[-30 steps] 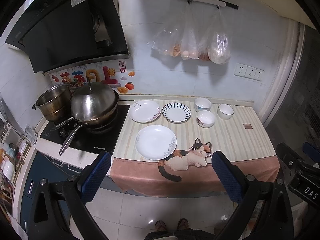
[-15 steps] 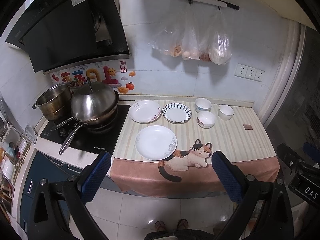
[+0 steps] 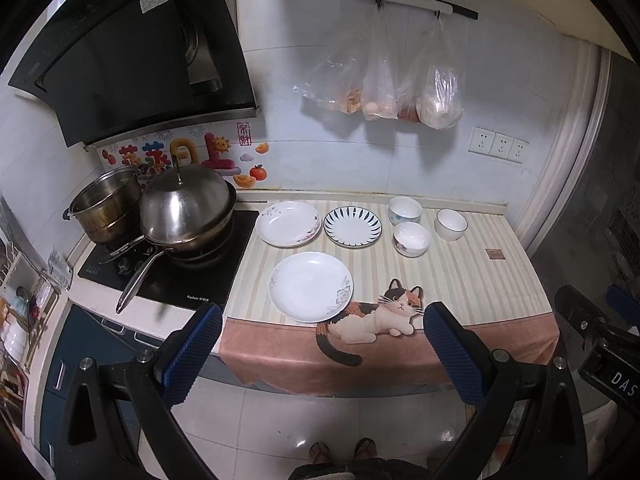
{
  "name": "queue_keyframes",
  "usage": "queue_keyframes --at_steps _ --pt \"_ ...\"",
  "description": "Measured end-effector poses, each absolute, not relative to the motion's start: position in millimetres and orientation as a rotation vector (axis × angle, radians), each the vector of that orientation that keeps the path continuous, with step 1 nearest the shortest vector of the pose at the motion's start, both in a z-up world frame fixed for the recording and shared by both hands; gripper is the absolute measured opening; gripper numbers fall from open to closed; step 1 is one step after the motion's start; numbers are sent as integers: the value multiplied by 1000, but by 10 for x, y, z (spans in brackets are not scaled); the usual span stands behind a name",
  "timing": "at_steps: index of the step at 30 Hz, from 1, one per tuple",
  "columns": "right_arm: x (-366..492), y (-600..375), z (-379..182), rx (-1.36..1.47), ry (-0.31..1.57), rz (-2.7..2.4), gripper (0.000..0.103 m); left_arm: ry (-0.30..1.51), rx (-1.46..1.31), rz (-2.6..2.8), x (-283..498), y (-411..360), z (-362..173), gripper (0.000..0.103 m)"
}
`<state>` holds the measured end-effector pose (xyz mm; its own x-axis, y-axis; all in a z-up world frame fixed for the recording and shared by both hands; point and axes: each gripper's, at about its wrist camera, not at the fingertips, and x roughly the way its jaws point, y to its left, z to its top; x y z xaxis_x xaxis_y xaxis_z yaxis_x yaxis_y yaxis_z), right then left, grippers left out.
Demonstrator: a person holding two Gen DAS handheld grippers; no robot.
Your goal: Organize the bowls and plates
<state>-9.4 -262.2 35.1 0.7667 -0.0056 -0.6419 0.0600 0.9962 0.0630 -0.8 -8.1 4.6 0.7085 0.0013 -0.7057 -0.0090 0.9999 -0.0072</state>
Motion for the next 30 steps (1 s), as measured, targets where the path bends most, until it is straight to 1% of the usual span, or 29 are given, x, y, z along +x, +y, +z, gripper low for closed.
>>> queue_keyframes --at_steps 30 --pt "-54 -2524 380 83 686 -32 103 779 -13 1 74 -72 45 103"
